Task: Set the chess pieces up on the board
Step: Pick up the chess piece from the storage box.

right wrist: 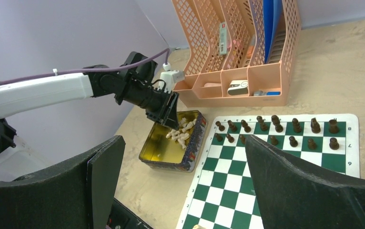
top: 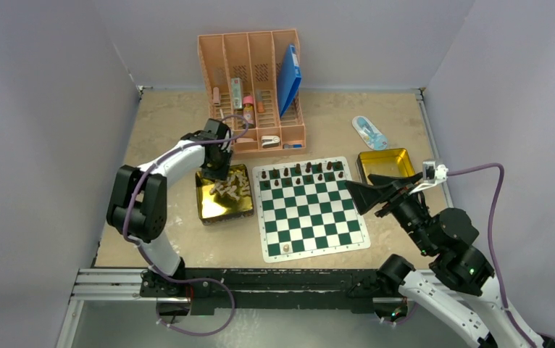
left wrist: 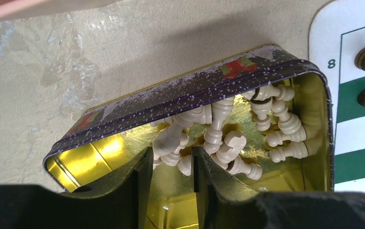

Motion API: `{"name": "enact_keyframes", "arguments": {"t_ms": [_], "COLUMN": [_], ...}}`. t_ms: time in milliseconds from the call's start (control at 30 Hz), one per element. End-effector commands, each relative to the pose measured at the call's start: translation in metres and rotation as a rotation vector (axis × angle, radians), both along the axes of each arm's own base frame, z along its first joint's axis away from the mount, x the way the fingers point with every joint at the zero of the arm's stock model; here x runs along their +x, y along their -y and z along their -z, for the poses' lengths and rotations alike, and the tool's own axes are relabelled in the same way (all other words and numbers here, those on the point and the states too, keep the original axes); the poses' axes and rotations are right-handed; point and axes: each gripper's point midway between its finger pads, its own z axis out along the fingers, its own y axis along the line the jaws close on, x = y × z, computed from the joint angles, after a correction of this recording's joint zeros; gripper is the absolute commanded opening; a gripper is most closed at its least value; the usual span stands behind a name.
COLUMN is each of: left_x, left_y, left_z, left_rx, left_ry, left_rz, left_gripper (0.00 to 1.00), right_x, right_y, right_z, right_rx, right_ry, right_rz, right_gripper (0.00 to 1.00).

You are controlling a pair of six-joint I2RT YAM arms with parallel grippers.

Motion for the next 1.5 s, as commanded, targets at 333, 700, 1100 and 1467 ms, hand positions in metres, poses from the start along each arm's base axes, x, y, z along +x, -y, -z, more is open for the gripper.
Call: {"name": "enact_keyframes", "arguments": {"t_ms": [333,700,1100,1467], "left_x": [0.014,0.008,-0.039,-0.097], "left_y": [-0.002,0.009,0.063,0.102], "left_z": [0.001,-0.063,-0.130,-0.172], "left_rx": [0.019,-0.101,-0.493,-0.788], "left_ry": [0.002,0.121,0.236,0.343], "left_rz": [0.012,-0.045,0.149,0.377], "left_gripper": [0.19,0.10,0.06,0.05], "right_x": [-0.004,-0.004,0.007,0.031], "right_y": [-0.001,-0.018,-0.086,-0.161], "right_z": [-0.012,-0.012,0.028,0.042], "right_rx": [0.021,0.022,0.036,-0.043], "right_ry": [0.043,0.015,-0.154,-0.260], "right_rz": [-0.020,-0.084,-0.301,-0.506], "right_gripper": [0.98,0.98,0.91,0.62]}}
